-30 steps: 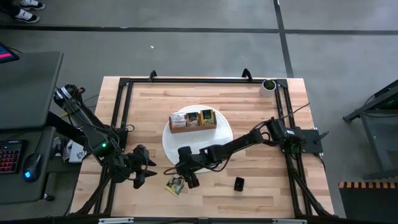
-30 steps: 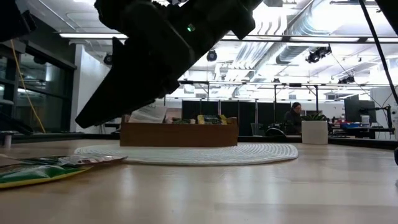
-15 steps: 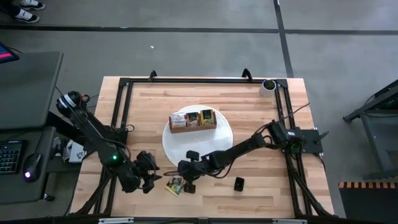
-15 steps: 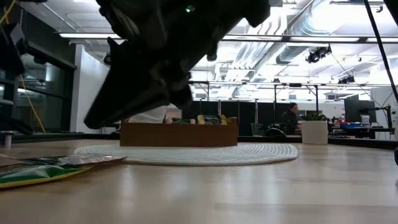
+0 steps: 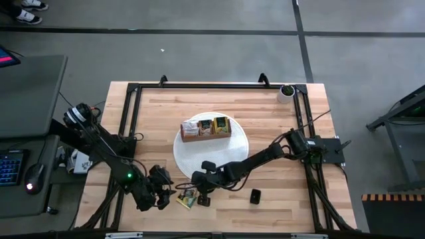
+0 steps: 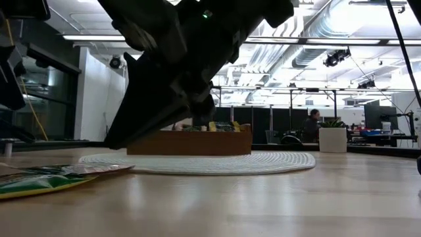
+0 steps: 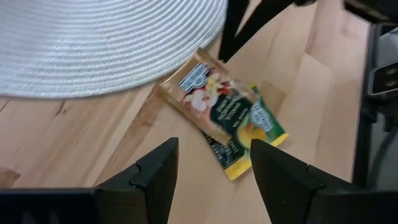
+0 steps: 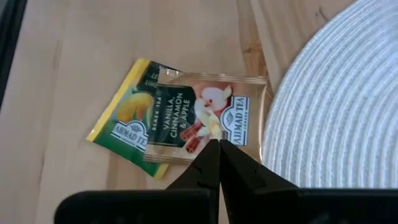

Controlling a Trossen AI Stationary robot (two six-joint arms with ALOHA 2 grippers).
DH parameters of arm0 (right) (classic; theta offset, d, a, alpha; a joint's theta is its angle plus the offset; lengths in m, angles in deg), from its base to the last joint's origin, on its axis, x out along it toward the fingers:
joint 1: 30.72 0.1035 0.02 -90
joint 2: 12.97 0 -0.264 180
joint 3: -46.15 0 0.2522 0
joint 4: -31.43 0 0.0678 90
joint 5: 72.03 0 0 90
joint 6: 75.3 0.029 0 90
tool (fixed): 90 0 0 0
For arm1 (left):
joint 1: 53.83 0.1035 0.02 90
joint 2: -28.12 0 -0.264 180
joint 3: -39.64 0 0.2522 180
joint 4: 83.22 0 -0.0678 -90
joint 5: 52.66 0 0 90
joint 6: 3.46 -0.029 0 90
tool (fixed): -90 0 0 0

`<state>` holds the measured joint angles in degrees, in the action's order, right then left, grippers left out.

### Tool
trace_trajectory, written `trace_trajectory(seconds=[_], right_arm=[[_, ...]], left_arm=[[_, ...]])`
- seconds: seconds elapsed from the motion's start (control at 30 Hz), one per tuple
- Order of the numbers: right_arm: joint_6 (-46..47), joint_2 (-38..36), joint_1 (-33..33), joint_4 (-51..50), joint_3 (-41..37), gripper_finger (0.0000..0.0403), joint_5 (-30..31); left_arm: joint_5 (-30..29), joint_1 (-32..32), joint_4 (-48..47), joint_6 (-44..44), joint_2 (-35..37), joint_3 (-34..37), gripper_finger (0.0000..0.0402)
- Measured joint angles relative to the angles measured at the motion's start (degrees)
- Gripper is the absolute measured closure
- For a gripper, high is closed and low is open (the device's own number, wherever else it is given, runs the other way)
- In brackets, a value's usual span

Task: Pick & Place Tea
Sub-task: Put the brown tea bag into the middle section of the wooden organizer

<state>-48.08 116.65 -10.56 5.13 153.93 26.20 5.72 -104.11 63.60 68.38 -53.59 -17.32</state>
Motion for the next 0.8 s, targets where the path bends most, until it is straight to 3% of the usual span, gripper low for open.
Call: trace_trajectory(seconds=[0.6,0.8], right_arm=[[3.9,3.9,-1.0,4.3,0.2,0.0403,-1.5],[5.6,5.1,-1.5,4.9,0.2,0.0403,-2.6]], left_arm=[[0.1,0.0,13.4,5.4,-0.4,7.5,0.0202],[0.3,0.0,16.4,13.0,-0.4,10.3,0.0202]])
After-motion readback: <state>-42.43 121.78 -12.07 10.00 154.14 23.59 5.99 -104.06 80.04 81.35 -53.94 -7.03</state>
